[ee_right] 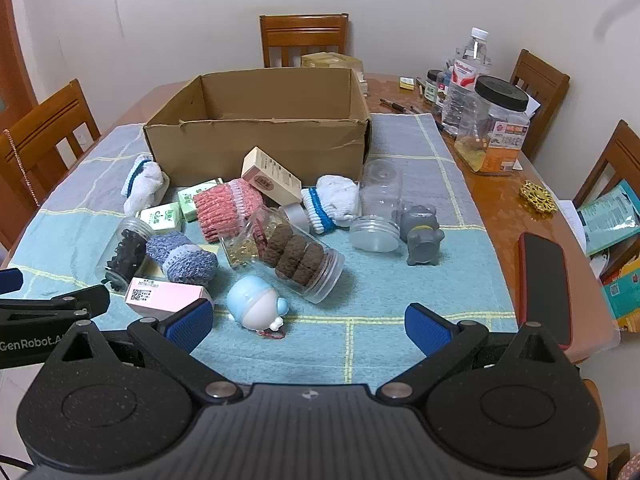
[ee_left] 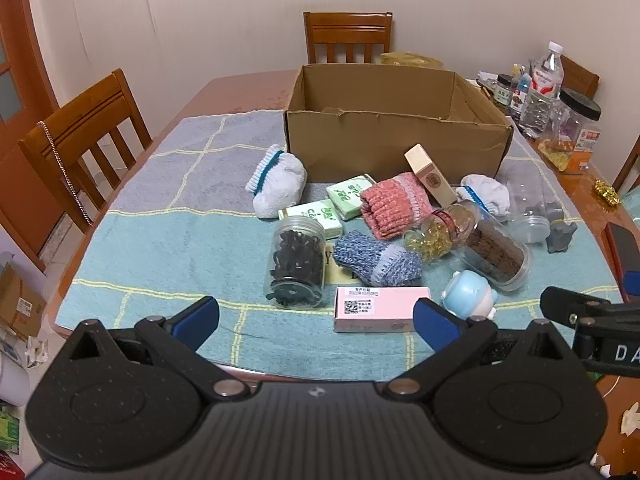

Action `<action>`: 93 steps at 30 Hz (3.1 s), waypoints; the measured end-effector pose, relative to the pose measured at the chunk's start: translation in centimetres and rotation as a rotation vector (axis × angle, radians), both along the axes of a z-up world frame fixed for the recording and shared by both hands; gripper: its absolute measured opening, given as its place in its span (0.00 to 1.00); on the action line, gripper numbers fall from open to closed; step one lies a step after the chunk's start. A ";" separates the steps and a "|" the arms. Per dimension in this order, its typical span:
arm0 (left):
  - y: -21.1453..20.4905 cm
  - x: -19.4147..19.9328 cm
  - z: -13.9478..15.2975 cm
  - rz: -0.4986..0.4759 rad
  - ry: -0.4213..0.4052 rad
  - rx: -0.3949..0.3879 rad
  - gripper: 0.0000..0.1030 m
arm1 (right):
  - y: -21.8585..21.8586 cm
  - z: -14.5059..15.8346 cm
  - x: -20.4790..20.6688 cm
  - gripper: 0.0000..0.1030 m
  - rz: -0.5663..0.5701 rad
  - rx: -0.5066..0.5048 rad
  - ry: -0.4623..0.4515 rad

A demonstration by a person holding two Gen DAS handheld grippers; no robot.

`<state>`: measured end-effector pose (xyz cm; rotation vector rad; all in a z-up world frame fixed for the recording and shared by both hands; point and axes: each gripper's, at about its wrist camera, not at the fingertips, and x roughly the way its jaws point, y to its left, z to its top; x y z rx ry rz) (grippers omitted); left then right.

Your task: Organize objects

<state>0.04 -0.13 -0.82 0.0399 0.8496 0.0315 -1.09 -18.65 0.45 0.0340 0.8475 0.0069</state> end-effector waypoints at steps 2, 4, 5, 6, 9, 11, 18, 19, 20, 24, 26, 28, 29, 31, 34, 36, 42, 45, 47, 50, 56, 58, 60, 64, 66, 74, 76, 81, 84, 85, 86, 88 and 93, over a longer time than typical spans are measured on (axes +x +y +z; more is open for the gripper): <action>-0.1 0.0 0.0 -0.003 -0.002 -0.005 0.99 | 0.0 0.0 0.0 1.00 0.005 0.005 -0.001; -0.4 0.0 0.0 -0.010 -0.001 -0.008 0.99 | -0.2 0.0 0.0 1.00 0.006 0.005 -0.002; -0.5 0.0 0.0 -0.014 -0.003 -0.010 0.99 | -0.3 0.0 0.0 1.00 0.005 0.009 -0.002; -0.6 0.0 -0.1 -0.018 0.000 -0.010 0.99 | -0.4 0.0 0.0 1.00 0.006 0.014 -0.002; -0.9 0.0 -0.1 -0.026 0.003 -0.013 0.99 | -0.7 0.0 0.0 1.00 0.005 0.023 -0.003; -1.2 0.0 -0.2 -0.028 0.004 -0.013 0.99 | -0.9 0.0 0.0 1.00 0.003 0.027 -0.002; -1.9 0.2 -0.3 -0.047 0.011 -0.013 0.99 | -1.7 -0.1 -0.1 1.00 -0.009 0.042 0.012; -2.0 0.3 -0.3 -0.048 0.010 -0.010 0.99 | -1.7 -0.1 -0.1 1.00 -0.011 0.044 0.014; -2.1 0.4 -0.3 -0.051 0.010 -0.008 0.99 | -1.8 -0.1 0.0 1.00 -0.012 0.046 0.015; -2.2 0.8 -0.6 -0.086 0.015 -0.022 0.99 | -2.0 -0.3 0.4 1.00 -0.024 0.049 0.024; -2.1 1.3 -0.7 -0.105 0.023 -0.031 0.99 | -2.1 -0.3 0.7 1.00 -0.032 0.056 0.027; -1.9 1.8 -0.9 -0.112 0.028 -0.048 0.99 | -2.1 -0.5 0.9 1.00 -0.033 0.060 0.025; -1.8 2.1 -1.0 -0.115 0.035 -0.054 0.99 | -2.1 -0.6 1.1 1.00 -0.039 0.057 0.026; -1.6 2.4 -1.2 -0.130 0.033 -0.062 0.99 | -2.0 -0.8 1.4 1.00 -0.043 0.063 0.035; -1.4 3.0 -1.7 -0.160 0.045 -0.054 0.99 | -1.8 -1.3 2.0 1.00 -0.053 0.049 0.046; -1.2 3.4 -2.0 -0.179 0.046 -0.043 0.99 | -1.8 -1.6 2.2 1.00 -0.070 0.047 0.051; -0.9 4.2 -2.3 -0.227 0.052 -0.063 0.99 | -1.9 -2.5 2.6 1.00 -0.098 0.049 0.070; -1.1 4.4 -2.6 -0.228 0.053 -0.054 0.99 | -2.3 -3.0 2.8 1.00 -0.100 0.053 0.083; -1.2 4.3 -2.7 -0.225 0.049 -0.052 0.99 | -2.7 -3.1 3.0 1.00 -0.085 0.055 0.083; -1.6 4.3 -2.8 -0.216 0.033 -0.046 0.99 | -3.4 -3.6 3.6 1.00 -0.050 0.037 0.078; -3.4 4.4 -3.4 -0.163 0.016 -0.059 0.99 | -5.7 -4.5 5.3 1.00 0.030 0.028 0.092; -4.3 4.4 -3.7 -0.159 0.020 -0.060 0.99 | -6.6 -4.7 5.7 1.00 0.073 0.018 0.087; -5.2 4.3 -3.9 -0.165 0.016 -0.062 0.99 | -7.4 -5.0 6.2 1.00 0.118 0.008 0.088; -7.1 4.1 -4.3 -0.202 0.004 -0.064 0.99 | -8.9 -5.4 7.4 1.00 0.206 -0.011 0.087; -8.0 4.1 -4.6 -0.228 -0.004 -0.053 0.99 | -9.7 -5.6 8.0 1.00 0.246 -0.026 0.086; -11.1 4.6 -5.7 -0.336 -0.024 0.001 0.91 | -13.2 -6.3 10.1 1.00 0.360 -0.045 0.093; -11.8 4.7 -6.0 -0.353 -0.014 0.001 0.88 | -13.7 -6.5 10.6 1.00 0.376 -0.056 0.099; -13.1 5.4 -7.6 -0.346 0.024 0.018 0.88 | -14.6 -6.8 12.0 1.00 0.424 -0.070 0.102; -13.3 5.8 -8.5 -0.313 0.049 0.011 0.88 | -14.8 -7.1 12.9 1.00 0.467 -0.071 0.105; -13.3 5.9 -8.7 -0.298 0.053 0.011 0.88 | -14.9 -7.2 13.1 1.00 0.490 -0.069 0.103; -13.4 5.9 -8.9 -0.287 0.052 0.012 0.87 | -14.9 -7.2 13.4 1.00 0.517 -0.071 0.099; -13.7 5.9 -9.1 -0.284 0.052 0.016 0.87 | -15.1 -7.2 13.9 1.00 0.568 -0.079 0.093; -14.2 6.2 -9.3 -0.258 0.073 0.023 0.82 | -15.6 -7.3 15.8 1.00 0.729 -0.095 0.088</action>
